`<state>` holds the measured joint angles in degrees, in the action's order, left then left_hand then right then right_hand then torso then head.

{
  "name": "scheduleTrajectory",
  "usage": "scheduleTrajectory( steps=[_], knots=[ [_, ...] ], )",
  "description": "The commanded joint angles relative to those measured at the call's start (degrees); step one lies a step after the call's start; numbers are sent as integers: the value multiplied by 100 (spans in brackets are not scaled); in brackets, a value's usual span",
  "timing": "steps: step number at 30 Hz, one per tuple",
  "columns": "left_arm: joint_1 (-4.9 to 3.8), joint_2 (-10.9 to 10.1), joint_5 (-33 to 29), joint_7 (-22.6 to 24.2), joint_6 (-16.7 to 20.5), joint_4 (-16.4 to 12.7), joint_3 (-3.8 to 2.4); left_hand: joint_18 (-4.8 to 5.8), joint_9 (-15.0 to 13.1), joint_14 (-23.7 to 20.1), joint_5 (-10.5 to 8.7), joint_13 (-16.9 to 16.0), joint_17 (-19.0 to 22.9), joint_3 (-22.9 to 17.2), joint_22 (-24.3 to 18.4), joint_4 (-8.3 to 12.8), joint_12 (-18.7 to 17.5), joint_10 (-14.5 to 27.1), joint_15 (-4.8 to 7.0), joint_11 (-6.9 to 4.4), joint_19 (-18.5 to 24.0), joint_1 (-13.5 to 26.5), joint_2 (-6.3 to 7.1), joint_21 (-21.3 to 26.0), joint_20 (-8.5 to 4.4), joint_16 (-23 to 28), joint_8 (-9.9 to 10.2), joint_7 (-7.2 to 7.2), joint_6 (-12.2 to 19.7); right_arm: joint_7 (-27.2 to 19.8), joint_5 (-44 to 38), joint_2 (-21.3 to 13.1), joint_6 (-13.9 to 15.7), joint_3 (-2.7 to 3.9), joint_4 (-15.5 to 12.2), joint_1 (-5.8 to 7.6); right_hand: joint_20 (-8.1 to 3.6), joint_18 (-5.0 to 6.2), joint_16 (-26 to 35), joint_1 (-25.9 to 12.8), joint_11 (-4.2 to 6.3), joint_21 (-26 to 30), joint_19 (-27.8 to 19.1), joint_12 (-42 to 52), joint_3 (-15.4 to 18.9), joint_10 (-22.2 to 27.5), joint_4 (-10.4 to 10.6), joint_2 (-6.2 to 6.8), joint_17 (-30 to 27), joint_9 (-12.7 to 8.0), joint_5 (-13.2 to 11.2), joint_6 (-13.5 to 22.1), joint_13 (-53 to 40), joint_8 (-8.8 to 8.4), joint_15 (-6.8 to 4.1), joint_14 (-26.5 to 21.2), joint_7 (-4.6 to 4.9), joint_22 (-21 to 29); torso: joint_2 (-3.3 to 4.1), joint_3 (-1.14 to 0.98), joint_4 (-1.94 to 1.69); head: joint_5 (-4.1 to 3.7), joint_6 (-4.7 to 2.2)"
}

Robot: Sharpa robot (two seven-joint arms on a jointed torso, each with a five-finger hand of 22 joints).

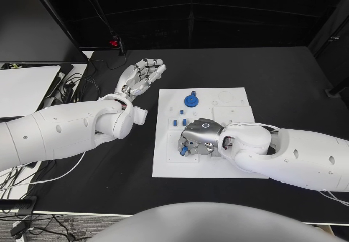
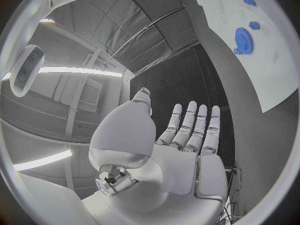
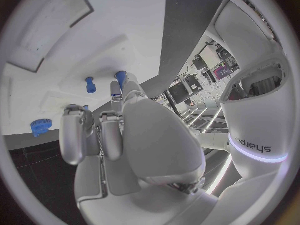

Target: Assemble the parts on the task board

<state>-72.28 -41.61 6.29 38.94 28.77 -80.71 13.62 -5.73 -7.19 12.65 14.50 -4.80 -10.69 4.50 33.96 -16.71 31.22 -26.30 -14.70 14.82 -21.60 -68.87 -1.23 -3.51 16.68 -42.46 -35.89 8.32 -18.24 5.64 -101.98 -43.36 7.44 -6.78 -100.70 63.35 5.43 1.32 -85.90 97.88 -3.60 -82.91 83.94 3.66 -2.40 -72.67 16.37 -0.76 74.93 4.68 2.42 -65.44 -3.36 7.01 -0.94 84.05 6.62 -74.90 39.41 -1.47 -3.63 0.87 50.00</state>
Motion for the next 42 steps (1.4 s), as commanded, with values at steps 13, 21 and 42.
scheduleTrajectory(
  steps=[13,21,42],
  knots=[
    [-8,16,-1,615,-47,7,-6,67,5,-43,39,5,5,47,-5,-2,17,49,4,3,-21,-4,-74,-18,1,-10,-19,860,37,163,-54,40,-137,-3,15,5,45,75,39,-242,-112,85,207,-33,136,368,41,142,526,-99,25,429,-1,-258,115,415,139,-1180,-4,-1,-6,-14,0],
    [-8,17,-1,614,-52,14,-6,67,5,-43,39,5,5,47,-5,-2,17,49,4,3,-21,-4,-74,-18,1,-10,-19,860,37,72,-53,47,136,-6,15,5,121,120,164,-944,-175,255,125,17,507,755,23,472,267,-90,25,1067,-31,-324,172,356,59,-1107,-6,1,3,-9,0],
    [2,-11,-1,613,-72,31,-6,68,15,-48,51,14,25,60,-9,-2,36,57,4,4,-19,-12,-87,-19,1,-26,-34,861,46,-704,2832,-782,2177,-2,-376,27,177,171,321,-1345,-279,481,37,73,495,729,21,623,-58,-58,28,996,-37,-262,242,297,375,-1003,-18,3,-17,-66,0]
  ],
)
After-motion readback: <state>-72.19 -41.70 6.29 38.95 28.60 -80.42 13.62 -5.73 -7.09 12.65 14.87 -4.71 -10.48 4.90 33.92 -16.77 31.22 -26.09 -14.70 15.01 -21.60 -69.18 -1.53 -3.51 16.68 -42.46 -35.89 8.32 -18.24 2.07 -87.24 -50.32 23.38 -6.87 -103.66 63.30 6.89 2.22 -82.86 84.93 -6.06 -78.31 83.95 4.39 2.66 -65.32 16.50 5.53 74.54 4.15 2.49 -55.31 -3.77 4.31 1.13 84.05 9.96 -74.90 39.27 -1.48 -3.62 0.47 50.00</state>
